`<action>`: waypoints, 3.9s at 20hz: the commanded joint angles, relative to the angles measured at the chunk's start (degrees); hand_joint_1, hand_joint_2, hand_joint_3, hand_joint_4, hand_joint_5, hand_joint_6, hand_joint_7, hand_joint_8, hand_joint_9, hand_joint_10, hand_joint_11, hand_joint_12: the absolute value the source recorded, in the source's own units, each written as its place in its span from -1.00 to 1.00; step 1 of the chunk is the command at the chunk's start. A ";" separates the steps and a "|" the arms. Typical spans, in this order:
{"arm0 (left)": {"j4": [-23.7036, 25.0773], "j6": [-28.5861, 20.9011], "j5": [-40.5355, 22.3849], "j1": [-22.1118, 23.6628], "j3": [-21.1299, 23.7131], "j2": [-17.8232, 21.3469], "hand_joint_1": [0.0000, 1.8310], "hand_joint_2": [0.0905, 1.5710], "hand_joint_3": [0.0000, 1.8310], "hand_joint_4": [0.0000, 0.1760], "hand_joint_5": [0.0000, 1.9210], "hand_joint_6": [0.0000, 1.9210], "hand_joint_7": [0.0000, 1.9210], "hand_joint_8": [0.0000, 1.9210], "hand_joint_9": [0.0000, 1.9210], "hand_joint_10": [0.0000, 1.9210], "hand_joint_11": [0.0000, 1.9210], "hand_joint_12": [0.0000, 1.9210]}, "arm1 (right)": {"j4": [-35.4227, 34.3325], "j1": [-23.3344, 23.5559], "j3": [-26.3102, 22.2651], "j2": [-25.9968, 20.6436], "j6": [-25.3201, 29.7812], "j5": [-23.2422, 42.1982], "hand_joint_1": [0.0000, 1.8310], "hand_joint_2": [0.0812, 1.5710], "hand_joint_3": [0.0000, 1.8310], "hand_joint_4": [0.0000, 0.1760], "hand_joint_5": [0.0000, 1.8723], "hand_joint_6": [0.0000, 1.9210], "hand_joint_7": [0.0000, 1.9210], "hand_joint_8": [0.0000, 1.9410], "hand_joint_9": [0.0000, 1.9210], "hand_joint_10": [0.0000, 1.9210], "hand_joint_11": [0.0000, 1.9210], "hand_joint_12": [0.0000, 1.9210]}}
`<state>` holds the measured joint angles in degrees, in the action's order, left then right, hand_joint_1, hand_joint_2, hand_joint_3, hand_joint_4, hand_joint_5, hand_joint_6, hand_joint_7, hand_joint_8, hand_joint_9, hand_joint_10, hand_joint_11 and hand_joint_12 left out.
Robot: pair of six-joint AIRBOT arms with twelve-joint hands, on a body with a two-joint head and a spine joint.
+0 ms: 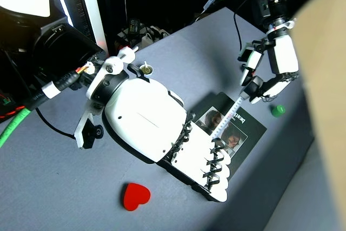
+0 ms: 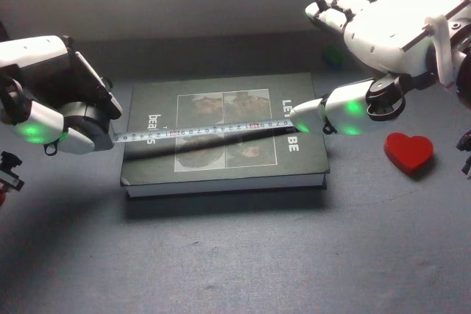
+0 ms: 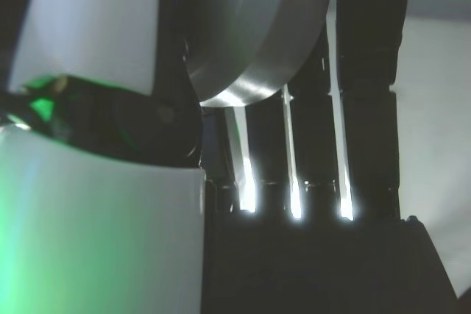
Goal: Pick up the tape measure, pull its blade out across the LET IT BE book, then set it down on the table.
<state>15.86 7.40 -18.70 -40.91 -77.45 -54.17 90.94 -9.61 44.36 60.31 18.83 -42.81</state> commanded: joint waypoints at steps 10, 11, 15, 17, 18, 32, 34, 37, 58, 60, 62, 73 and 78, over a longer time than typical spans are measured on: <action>0.84 -2.75 -8.94 -1.16 -4.87 -1.63 0.53 0.28 -1.00 -1.00 0.39 -0.97 0.14 -0.17 0.14 0.10 0.23 -0.11 | 4.46 -0.07 -0.44 -0.29 0.12 -0.80 -1.00 0.19 -0.99 -1.00 -1.00 -1.00 -1.00 -1.00 -1.00 -1.00 -1.00 -0.99; 2.80 -4.53 -9.32 -1.43 -5.38 -1.71 0.53 0.28 -1.00 -1.00 0.39 -0.97 0.14 -0.18 0.14 0.10 0.23 -0.11 | 4.51 -0.11 -0.44 -0.29 0.13 -0.80 -1.00 0.20 -0.99 -1.00 -1.00 -1.00 -1.00 -1.00 -1.00 -1.00 -0.99 -0.99; 3.54 -5.26 -10.85 -2.22 -6.59 -2.09 0.53 0.29 -1.00 -1.00 0.40 -0.97 0.10 -0.11 0.12 0.14 0.23 -0.10 | 4.71 -0.16 -0.44 -0.29 0.13 -0.81 -1.00 0.21 -0.99 -1.00 -1.00 -1.00 -1.00 -1.00 -1.00 -1.00 -0.99 -0.99; 3.54 -5.39 -10.93 -2.24 -6.68 -2.17 0.52 0.29 -1.00 -1.00 0.40 -0.97 0.08 -0.08 0.11 0.16 0.23 -0.09 | 4.71 -0.16 -0.44 -0.29 0.13 -0.82 -1.00 0.21 -0.99 -1.00 -1.00 -1.00 -1.00 -1.00 -1.00 -1.00 -0.97 -0.98; 3.54 -5.39 -11.09 -2.36 -6.56 -2.19 0.52 0.30 -1.00 -1.00 0.40 -0.97 0.07 -0.06 0.09 0.18 0.23 -0.09 | 4.71 -0.17 -0.44 -0.29 0.13 -0.81 -1.00 0.21 -0.99 -1.00 -1.00 -1.00 -1.00 -1.00 -1.00 -1.00 -0.97 -0.98; 3.54 -5.63 -12.35 -4.09 -5.83 -2.42 0.53 0.29 -1.00 -1.00 0.37 -0.97 0.14 -0.15 0.10 0.16 0.23 -0.11 | 5.21 -0.59 -0.44 -0.28 0.23 -0.61 -1.00 0.22 -0.99 -1.00 -1.00 -1.00 -1.00 -1.00 -1.00 -1.00 -0.99 -0.98; 3.54 -5.63 -12.35 -4.09 -5.88 -2.41 0.53 0.29 -1.00 -1.00 0.37 -0.96 0.15 -0.16 0.11 0.15 0.23 -0.10 | 5.33 -0.63 -0.44 -0.28 0.23 -0.61 -1.00 0.22 -0.99 -1.00 -1.00 -1.00 -1.00 -1.00 -1.00 -1.00 -0.99 -0.98; 3.54 -5.63 -12.35 -3.62 -5.57 -2.36 0.53 0.29 -1.00 -1.00 0.37 -0.96 0.15 -0.16 0.11 0.15 0.23 -0.10 | 5.38 -0.76 -0.47 -0.28 0.27 -0.51 -1.00 0.22 -0.99 -1.00 -1.00 -1.00 -1.00 -1.00 -1.00 -1.00 -0.99 -0.98; -2.43 1.47 -4.43 2.97 17.32 18.05 0.53 0.30 -1.00 -1.00 0.25 -0.72 0.14 -0.14 0.08 0.19 0.20 -0.10 | 6.21 -1.76 -1.12 -0.31 0.76 -0.82 -1.00 0.23 -1.00 -1.00 -1.00 -1.00 -1.00 -1.00 -1.00 -1.00 -0.99 -0.97; -3.39 1.45 -5.55 1.42 18.86 19.24 0.53 0.30 -1.00 -1.00 0.27 -0.75 0.13 -0.13 0.09 0.18 0.23 -0.10 | 6.21 -1.85 -1.13 -0.31 0.78 -0.82 -0.99 0.23 -1.00 -1.00 -1.00 -1.00 -1.00 -1.00 -1.00 -1.00 -0.99 -0.97; -3.48 1.34 -7.23 -0.21 20.61 19.76 0.53 0.29 -1.00 -1.00 0.29 -0.79 0.13 -0.13 0.09 0.18 0.22 -0.11 | 6.26 -1.83 -1.15 -0.33 0.78 -0.82 -0.99 0.22 -1.00 -1.00 -1.00 -1.00 -1.00 -1.00 -1.00 -1.00 -0.99 -0.97; -21.01 13.83 -16.49 -12.87 24.72 14.86 0.53 0.29 -1.00 -1.00 0.27 -0.76 0.16 -0.19 0.11 0.15 0.22 -0.08 | 7.13 -1.88 -1.26 -0.30 1.20 -0.76 -0.99 0.23 -0.99 -1.00 -1.00 -1.00 -1.00 -1.00 -1.00 -1.00 -0.99 -0.96; -21.83 14.43 -17.05 -14.37 23.67 12.03 0.53 0.29 -1.00 -1.00 0.24 -0.70 0.16 -0.18 0.11 0.15 0.23 -0.08 | 7.30 -1.90 -1.26 -0.28 1.26 -0.78 -1.00 0.26 -0.99 -1.00 -1.00 -1.00 -1.00 -1.00 -1.00 -1.00 -1.00 -0.96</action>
<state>-5.67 22.48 -29.89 -55.48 -53.71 -42.04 94.02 -11.90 43.22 60.31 19.68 -42.24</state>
